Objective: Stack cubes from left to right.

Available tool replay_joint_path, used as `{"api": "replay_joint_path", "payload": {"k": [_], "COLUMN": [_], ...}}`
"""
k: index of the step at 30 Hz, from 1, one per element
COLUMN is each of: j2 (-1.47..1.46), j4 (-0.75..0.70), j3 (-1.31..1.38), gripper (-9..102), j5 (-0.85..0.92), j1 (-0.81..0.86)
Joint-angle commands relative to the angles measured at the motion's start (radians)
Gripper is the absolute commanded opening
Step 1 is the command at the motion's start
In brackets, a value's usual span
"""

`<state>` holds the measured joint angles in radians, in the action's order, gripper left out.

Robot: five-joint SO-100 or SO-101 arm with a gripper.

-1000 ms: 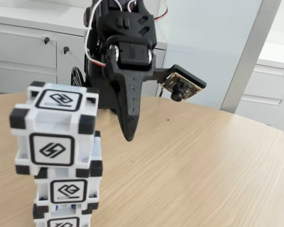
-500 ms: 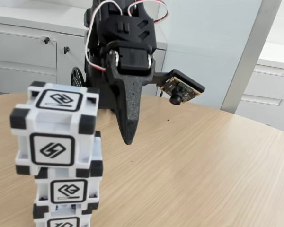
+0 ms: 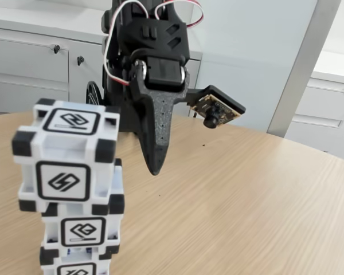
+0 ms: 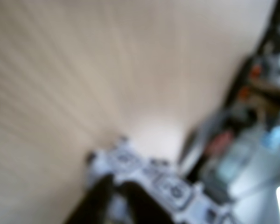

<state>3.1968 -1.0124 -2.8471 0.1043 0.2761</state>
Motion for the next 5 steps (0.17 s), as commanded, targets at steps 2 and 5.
{"api": "replay_joint_path", "payload": {"k": [2, 5], "j2": [0.006, 0.006], "j4": [0.011, 0.011], "j3": [0.005, 0.005], "gripper": [0, 0], "j5": [0.037, 0.041], "j1": [-0.005, -0.005]}}
